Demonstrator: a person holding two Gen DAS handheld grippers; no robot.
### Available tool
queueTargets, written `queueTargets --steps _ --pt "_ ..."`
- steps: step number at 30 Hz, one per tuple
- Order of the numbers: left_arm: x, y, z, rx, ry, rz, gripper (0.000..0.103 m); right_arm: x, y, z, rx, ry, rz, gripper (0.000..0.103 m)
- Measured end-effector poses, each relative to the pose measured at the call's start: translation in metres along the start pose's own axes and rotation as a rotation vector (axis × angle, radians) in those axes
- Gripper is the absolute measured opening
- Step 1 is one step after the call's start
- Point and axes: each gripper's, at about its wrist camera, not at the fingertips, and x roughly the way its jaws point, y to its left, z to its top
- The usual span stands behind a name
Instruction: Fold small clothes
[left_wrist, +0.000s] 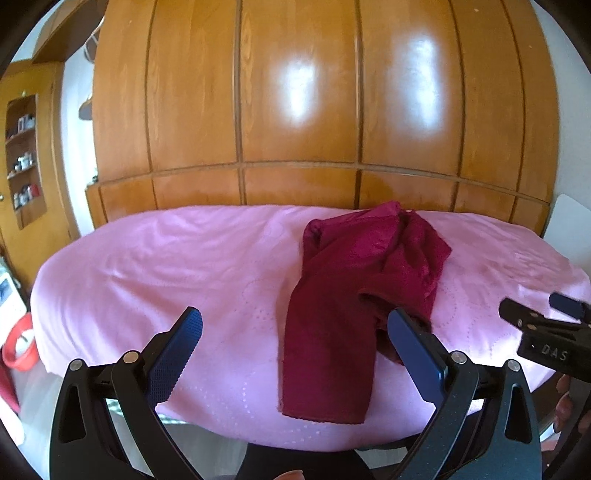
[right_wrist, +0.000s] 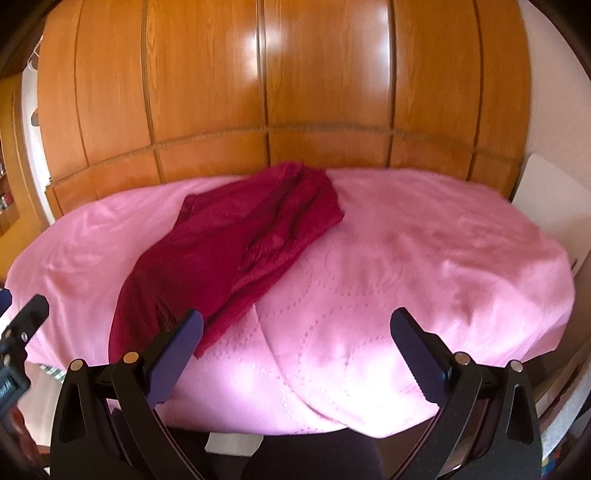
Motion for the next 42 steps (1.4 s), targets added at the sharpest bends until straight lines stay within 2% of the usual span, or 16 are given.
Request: queueTargets --steps 9,11,14,17,18,21,26,27,28,29,30,31,33,36,38,42 --pt "0.061 0.008 -0.014 0.076 0.212 0.020 0.099 0.059 -0.032 -0.001 0.108 0.253 0.160 0.101" --pt "0.076 0.009 -0.018 0.117 0.290 -0.006 0.099 0.063 -0.034 0.006 0.107 0.267 0.167 0.101" --pt "0.089 0.010 -0.026 0.165 0.346 -0.078 0.099 0.071 -0.033 0.025 0.099 0.259 0.204 0.101" --pt "0.090 -0.002 -0.033 0.237 0.367 -0.171 0.091 0.084 -0.028 0.044 0.101 0.262 0.252 0.099" --pt "0.091 -0.010 -0.037 0.278 0.379 -0.223 0.084 0.088 -0.024 0.051 0.092 0.259 0.267 0.095" --pt "0.097 -0.025 -0.047 0.341 0.385 -0.273 0.078 0.104 -0.011 0.066 0.085 0.272 0.300 0.077" --pt "0.124 -0.042 -0.063 0.421 0.413 -0.244 0.057 0.148 0.020 0.084 0.018 0.328 0.309 0.073" --pt "0.126 -0.043 -0.063 0.427 0.401 -0.246 0.046 0.162 0.027 0.084 0.005 0.363 0.309 0.073" --pt "0.125 -0.044 -0.061 0.430 0.386 -0.257 0.030 0.174 0.031 0.083 -0.006 0.383 0.302 0.071" --pt "0.123 -0.042 -0.059 0.419 0.378 -0.264 0.019 0.185 0.034 0.082 -0.021 0.403 0.305 0.058" --pt "0.123 -0.034 -0.051 0.384 0.382 -0.277 0.008 0.195 0.037 0.079 -0.032 0.429 0.330 0.037" --pt "0.121 -0.025 -0.043 0.343 0.393 -0.306 0.007 0.197 0.037 0.081 -0.038 0.432 0.335 0.033" --pt "0.116 -0.003 -0.022 0.238 0.375 -0.344 0.006 0.185 0.032 0.087 -0.074 0.388 0.341 0.008" --pt "0.105 0.033 0.021 0.092 0.305 -0.376 0.006 0.160 0.004 0.106 -0.061 0.316 0.348 0.000" --pt "0.101 0.056 0.049 -0.003 0.251 -0.392 0.006 0.143 -0.024 0.120 -0.064 0.251 0.297 0.000" --pt "0.112 0.107 0.109 -0.163 0.143 -0.374 0.006 0.128 -0.089 0.142 -0.105 0.165 0.061 0.000"
